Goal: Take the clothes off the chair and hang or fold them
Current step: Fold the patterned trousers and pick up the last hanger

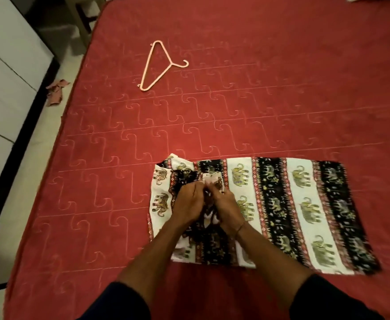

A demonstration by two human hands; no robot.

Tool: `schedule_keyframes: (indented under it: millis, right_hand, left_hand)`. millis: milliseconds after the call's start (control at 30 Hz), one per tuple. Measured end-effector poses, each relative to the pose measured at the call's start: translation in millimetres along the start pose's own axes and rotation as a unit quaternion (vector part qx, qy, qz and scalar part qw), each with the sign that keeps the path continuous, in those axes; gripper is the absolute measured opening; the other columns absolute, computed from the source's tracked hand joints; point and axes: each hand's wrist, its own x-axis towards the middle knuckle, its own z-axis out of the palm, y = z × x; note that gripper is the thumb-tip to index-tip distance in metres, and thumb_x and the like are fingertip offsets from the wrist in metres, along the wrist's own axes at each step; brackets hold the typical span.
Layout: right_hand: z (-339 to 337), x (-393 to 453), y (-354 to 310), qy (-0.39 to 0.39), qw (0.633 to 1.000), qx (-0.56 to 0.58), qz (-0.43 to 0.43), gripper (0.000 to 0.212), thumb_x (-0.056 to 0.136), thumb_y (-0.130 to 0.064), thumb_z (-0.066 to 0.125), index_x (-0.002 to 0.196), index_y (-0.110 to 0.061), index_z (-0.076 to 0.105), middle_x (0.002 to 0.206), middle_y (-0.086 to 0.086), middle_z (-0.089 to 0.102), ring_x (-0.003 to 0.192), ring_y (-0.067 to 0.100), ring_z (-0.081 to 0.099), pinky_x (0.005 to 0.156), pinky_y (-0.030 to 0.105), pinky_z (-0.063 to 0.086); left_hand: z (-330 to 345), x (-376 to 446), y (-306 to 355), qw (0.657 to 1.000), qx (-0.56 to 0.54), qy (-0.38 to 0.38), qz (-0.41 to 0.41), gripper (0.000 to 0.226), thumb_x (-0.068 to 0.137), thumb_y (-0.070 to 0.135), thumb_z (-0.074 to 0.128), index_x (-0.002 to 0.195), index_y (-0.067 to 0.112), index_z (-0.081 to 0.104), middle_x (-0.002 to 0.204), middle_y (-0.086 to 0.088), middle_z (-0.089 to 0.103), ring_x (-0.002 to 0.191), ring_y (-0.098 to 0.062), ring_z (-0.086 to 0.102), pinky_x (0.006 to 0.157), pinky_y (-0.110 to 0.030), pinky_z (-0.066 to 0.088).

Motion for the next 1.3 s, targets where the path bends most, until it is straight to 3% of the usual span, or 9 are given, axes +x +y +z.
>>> schedule_keyframes:
  millis: [133, 300, 433, 567, 733, 900, 1000, 1133, 1300]
  right_hand:
    - [-79, 9, 5, 0.023, 0.998, -0.038, 0.037, 0.036, 0.094, -0.035, 0.069, 0.122, -0.013, 0.063, 0.103, 0.006, 0.076, 0.093, 0.024, 0.074, 0.082, 0.044, 0.061]
    - [-158, 4, -15, -0.015, 0.999, -0.025, 0.046, 0.091, 0.083, -0.058, 0.073, 0.155, -0.021, 0.031, 0.143, -0.007, 0.047, 0.139, 0.026, 0.043, 0.114, 0.051, 0.037]
    - [-226, 4, -14, 0.03, 0.997, -0.074, 0.023, 0.128, 0.052, -0.085, 0.076, 0.152, -0.014, 0.038, 0.15, 0.005, 0.049, 0.133, 0.026, 0.051, 0.111, 0.05, 0.043]
    - [-275, -1, -18, 0.09, 0.985, -0.15, -0.011, 0.076, 0.095, -0.052, 0.06, 0.151, -0.006, 0.037, 0.157, 0.01, 0.038, 0.139, 0.024, 0.041, 0.112, 0.038, 0.037]
    - [-332, -1, -10, 0.158, 0.948, -0.272, -0.051, 0.066, 0.103, -0.048, 0.046, 0.154, -0.009, 0.033, 0.158, 0.01, 0.037, 0.144, 0.029, 0.036, 0.117, 0.046, 0.033]
    - [-369, 0, -6, 0.215, 0.903, -0.366, -0.068, 0.056, 0.104, -0.05, 0.036, 0.141, -0.008, 0.045, 0.117, 0.006, 0.065, 0.1, 0.022, 0.064, 0.088, 0.046, 0.055]
    - [-387, 5, 5, 0.244, 0.876, -0.412, -0.066, 0.046, 0.106, -0.044, 0.036, 0.134, -0.01, 0.047, 0.079, 0.001, 0.061, 0.062, 0.016, 0.057, 0.056, 0.031, 0.052]
    - [-392, 6, 15, 0.255, 0.83, -0.491, -0.062, 0.048, 0.106, -0.046, 0.03, 0.142, -0.017, 0.043, 0.115, 0.015, 0.054, 0.101, 0.029, 0.055, 0.085, 0.047, 0.056]
    - [-386, 7, 10, 0.263, 0.833, -0.486, -0.037, 0.062, 0.101, -0.059, 0.027, 0.141, -0.013, 0.038, 0.116, 0.012, 0.057, 0.095, 0.025, 0.06, 0.079, 0.039, 0.056]
  left_hand:
    - [37, -8, -7, 0.99, 0.113, 0.05, 0.069, 0.038, 0.105, 0.034, 0.032, 0.092, 0.014, 0.062, 0.081, -0.005, 0.062, 0.074, -0.02, 0.055, 0.066, -0.035, 0.045]
    - [79, -8, -17, 0.938, 0.311, 0.047, 0.143, 0.048, 0.099, 0.038, 0.04, 0.137, 0.012, 0.051, 0.128, -0.006, 0.055, 0.116, -0.02, 0.05, 0.098, -0.043, 0.047]
    - [117, -3, -11, 0.906, 0.387, -0.029, 0.169, 0.063, 0.099, 0.056, 0.038, 0.152, 0.022, 0.031, 0.156, -0.007, 0.034, 0.144, -0.025, 0.03, 0.119, -0.047, 0.027]
    - [156, 4, 1, 0.868, 0.451, -0.108, 0.176, 0.072, 0.097, 0.071, 0.017, 0.157, 0.035, 0.003, 0.167, -0.005, 0.002, 0.154, -0.024, 0.0, 0.123, -0.053, 0.005]
    - [192, 9, 18, 0.86, 0.462, -0.118, 0.183, 0.081, 0.088, 0.081, 0.008, 0.156, 0.041, -0.008, 0.165, 0.0, -0.016, 0.152, -0.024, -0.014, 0.118, -0.062, -0.008]
    - [214, 13, 19, 0.852, 0.477, -0.128, 0.174, 0.085, 0.086, 0.086, 0.012, 0.154, 0.043, -0.015, 0.162, 0.001, -0.028, 0.15, -0.025, -0.021, 0.115, -0.068, -0.008]
    - [221, 15, 20, 0.861, 0.46, -0.13, 0.174, 0.084, 0.087, 0.086, 0.015, 0.153, 0.046, -0.016, 0.163, 0.003, -0.026, 0.151, -0.024, -0.02, 0.115, -0.069, -0.008]
    - [226, 17, 18, 0.875, 0.441, -0.112, 0.166, 0.077, 0.092, 0.079, 0.017, 0.156, 0.044, -0.007, 0.165, 0.0, -0.016, 0.152, -0.024, -0.014, 0.115, -0.063, -0.009]
    - [206, 32, 16, 0.9, 0.427, 0.085, -0.005, 0.066, 0.103, 0.052, 0.022, 0.155, 0.011, 0.021, 0.159, -0.022, 0.023, 0.148, -0.039, 0.019, 0.119, -0.06, 0.018]
